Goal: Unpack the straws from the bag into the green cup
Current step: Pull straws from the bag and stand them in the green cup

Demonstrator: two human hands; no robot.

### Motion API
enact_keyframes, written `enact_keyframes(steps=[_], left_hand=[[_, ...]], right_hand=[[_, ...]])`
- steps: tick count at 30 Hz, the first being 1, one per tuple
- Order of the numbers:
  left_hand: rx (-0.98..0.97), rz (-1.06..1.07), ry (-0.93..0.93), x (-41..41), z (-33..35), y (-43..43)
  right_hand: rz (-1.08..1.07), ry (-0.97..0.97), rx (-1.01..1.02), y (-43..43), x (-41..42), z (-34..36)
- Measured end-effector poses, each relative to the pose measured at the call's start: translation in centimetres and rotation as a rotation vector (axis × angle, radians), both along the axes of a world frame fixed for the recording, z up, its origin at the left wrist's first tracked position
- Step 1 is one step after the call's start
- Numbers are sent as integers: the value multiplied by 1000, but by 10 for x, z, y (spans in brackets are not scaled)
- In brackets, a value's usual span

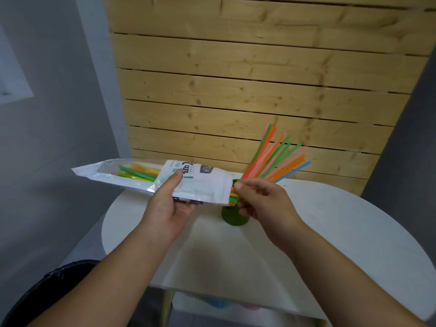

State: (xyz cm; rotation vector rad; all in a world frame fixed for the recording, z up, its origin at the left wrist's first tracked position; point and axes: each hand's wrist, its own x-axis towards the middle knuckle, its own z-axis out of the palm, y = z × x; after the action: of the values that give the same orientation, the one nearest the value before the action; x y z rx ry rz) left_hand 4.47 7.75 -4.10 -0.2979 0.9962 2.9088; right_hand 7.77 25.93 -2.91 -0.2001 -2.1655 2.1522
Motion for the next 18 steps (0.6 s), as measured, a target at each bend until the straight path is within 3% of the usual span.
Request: enact_keyframes(steps=[12, 18], left_hand=[[30, 24, -49, -3, 0, -9], [76, 61, -67, -7, -1, -17]], right_hand=[[-39, 31, 109, 17, 0, 6], [-24, 9, -42, 34, -1, 5]])
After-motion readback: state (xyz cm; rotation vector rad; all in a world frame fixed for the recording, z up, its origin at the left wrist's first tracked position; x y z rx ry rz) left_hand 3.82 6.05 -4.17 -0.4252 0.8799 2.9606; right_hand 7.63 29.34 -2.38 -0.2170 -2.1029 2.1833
